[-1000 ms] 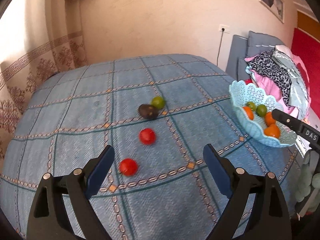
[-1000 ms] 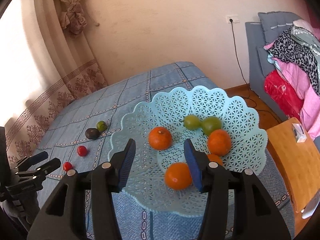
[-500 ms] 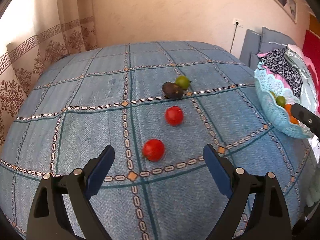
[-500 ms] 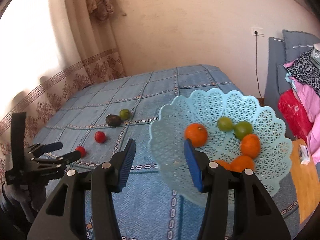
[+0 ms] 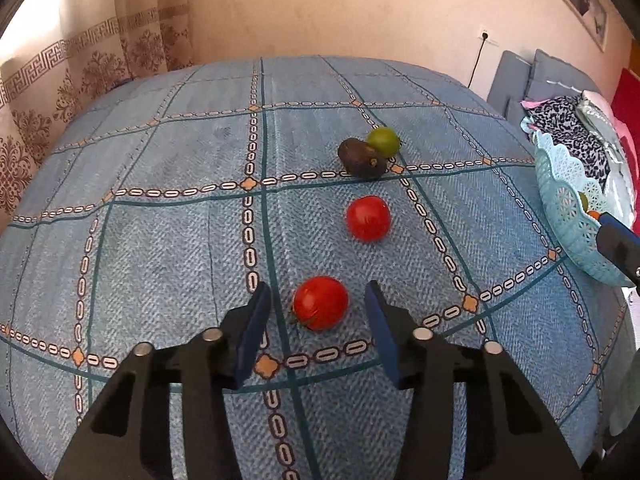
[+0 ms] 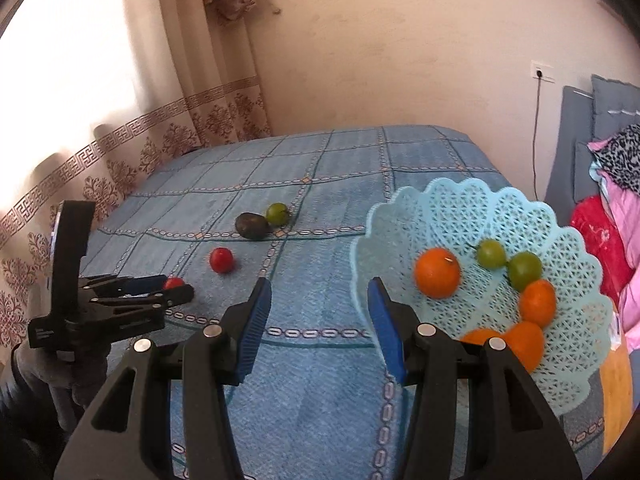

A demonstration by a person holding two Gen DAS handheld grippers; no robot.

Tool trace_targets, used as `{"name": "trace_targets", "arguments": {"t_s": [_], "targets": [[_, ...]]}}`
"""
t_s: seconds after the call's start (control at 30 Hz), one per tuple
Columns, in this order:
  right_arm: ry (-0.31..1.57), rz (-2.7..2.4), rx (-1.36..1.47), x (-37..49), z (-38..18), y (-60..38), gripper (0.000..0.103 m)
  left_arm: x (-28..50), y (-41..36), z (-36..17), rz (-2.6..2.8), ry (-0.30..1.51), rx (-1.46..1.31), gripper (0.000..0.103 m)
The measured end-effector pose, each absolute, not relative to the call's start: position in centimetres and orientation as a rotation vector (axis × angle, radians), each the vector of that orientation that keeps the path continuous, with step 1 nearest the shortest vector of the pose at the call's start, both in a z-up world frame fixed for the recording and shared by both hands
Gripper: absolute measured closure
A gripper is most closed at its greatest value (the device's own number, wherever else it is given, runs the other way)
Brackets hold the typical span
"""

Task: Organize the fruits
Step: 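Grasp a red tomato with the left tool while the right tool grasps another tomato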

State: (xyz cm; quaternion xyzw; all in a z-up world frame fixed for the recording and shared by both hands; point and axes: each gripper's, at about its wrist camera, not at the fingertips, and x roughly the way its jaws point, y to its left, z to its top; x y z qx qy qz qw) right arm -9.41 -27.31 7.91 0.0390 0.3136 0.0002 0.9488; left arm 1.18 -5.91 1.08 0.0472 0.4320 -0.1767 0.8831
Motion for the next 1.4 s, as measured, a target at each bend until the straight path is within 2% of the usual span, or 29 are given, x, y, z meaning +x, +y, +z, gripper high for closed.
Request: {"name": "trace_targets", "arguments": {"t_s": [0.1, 0.27, 0.6, 0.93, 1.03, 1.13, 1.4], "targets": [[0.640, -0.002, 0.067, -8.6, 8.0, -26.8, 0.045, 1.3, -5.9, 1.0, -0.373, 0.903, 0.094, 0.062], [0.617, -0.046, 0.063, -7.9, 8.4, -26.3, 0.045, 1.2, -5.5, 0.9, -0.385, 0.902, 0.076, 0.075], [0.589, -0.032, 0.023, -6.1, 8.7, -23.9, 0.045, 0.9, -4.1, 1.7, -0.350, 0.858, 0.040, 0.076], [0.752, 0.147, 0.038, -0.7, 5.6, -20.4, 0.045, 1.4, -1.8, 2.1, -0.247, 0.819, 0.003, 0.076], [0.807, 0.177, 0.048, 1.0, 4.5, -19.6, 0.048, 1.5, -1.1, 2.1, -0.231, 0.820, -0.018, 0.076], [0.838, 0.195, 0.054, 2.1, 3.7, -19.2, 0.057, 1.8, -0.7, 1.9, -0.226, 0.831, -0.038, 0.076], [0.880, 0.217, 0.036, 4.6, 2.4, -17.9, 0.061, 2.0, -0.5, 1.7, -0.218, 0.839, -0.049, 0.076]]}}
